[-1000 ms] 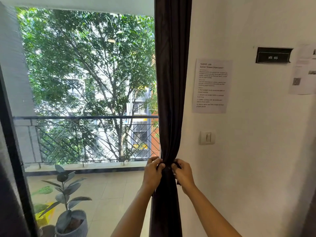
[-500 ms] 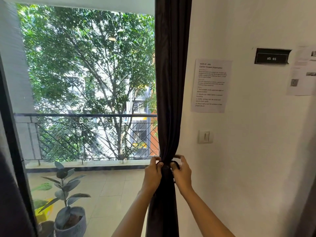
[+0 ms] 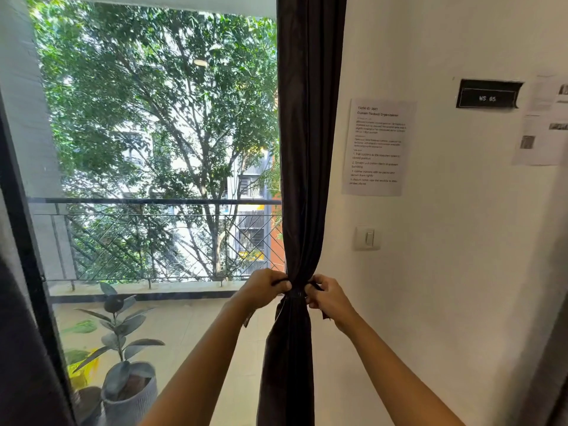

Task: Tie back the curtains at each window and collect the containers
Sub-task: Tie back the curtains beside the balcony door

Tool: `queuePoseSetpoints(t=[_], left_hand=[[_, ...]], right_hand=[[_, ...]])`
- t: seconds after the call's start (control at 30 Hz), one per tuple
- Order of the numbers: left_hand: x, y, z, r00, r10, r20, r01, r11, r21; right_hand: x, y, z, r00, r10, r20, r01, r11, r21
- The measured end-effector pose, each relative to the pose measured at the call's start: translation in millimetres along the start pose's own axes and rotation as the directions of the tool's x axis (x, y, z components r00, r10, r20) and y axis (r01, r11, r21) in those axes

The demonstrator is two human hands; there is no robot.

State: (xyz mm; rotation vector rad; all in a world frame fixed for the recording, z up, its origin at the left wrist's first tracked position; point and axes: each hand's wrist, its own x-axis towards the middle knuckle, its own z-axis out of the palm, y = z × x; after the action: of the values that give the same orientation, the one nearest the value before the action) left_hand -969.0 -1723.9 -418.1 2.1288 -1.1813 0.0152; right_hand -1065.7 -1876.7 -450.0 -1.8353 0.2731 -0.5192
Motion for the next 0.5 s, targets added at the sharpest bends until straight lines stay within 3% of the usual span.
queuePoseSetpoints(t=[0.1,0.27,0.37,0.5], left_hand=[[-7,0,6,0.997,0.019,-0.074,-0.021,0.999,-0.028],[-12,0,12,0.985,0.065,-0.161,-0.07,0.997,-0.022],[-11,-1,13,0.985,0.07,-0.16,-0.075,0.997,-0.025],[-10,-4,15,0.981,0.059,-0.183,-0.068,0.997,-0.04]], right_hand=[[1,-6,-5,0.998,0.012,0.067,-0.013,1.0,0.011],[16,-4,-6,0.986,-0.13,-0.109,0.103,0.968,-0.231],[18,-1,-1,0.935,-0.214,-0.284,0.093,0.918,-0.385],[12,2,12,0.93,-0.229,-0.287,0.128,0.935,-0.332]])
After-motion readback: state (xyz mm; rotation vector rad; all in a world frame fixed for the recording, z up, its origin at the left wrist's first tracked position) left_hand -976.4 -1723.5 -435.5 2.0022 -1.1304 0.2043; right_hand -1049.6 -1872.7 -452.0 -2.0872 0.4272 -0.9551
